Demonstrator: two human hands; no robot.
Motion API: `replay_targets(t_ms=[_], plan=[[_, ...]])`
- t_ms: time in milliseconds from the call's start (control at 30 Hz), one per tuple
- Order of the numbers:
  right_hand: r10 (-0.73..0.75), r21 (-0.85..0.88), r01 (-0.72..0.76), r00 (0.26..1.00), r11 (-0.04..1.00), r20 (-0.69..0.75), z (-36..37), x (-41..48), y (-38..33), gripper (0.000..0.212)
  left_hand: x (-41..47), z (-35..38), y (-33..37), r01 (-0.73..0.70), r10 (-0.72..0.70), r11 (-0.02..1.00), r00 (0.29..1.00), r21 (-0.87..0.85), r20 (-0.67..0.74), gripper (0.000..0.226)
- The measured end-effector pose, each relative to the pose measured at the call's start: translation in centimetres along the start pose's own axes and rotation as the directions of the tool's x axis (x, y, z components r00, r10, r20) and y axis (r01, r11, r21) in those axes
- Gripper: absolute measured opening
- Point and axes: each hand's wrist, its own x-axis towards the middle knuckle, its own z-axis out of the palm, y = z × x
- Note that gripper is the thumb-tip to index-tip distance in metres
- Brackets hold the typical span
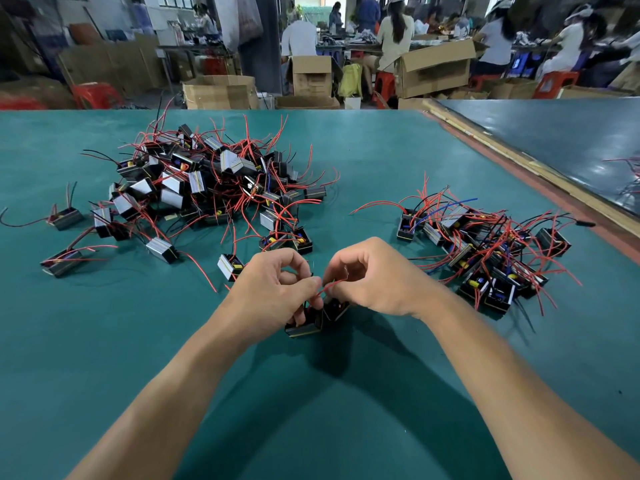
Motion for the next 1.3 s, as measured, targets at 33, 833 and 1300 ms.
replay_targets(t_ms=[33,833,1300], plan=[[0.003,0.006,-0.003,1.0,1.0,0.014,0.0,0.0,0.0,0.008,0.0,0.0,0.0,0.001,-0.001,1.0,1.0,0.003,0.004,0.022],[0.144,0.309,-0.238,0.943,0.921,0.299,-1.7,-1.2,-1.2,0.024,-0.3,-0.2,0.3,0.023,-0.025,0.999,0.998,0.03,0.063,0.018],[0.235,0.344,-0.304,0.945,0.889,0.229,-1.7,-1.1,-1.5,0.023,-0.1,-0.3,-0.2,-0.052,0.047,0.998,0.994,0.046,0.101,0.02]])
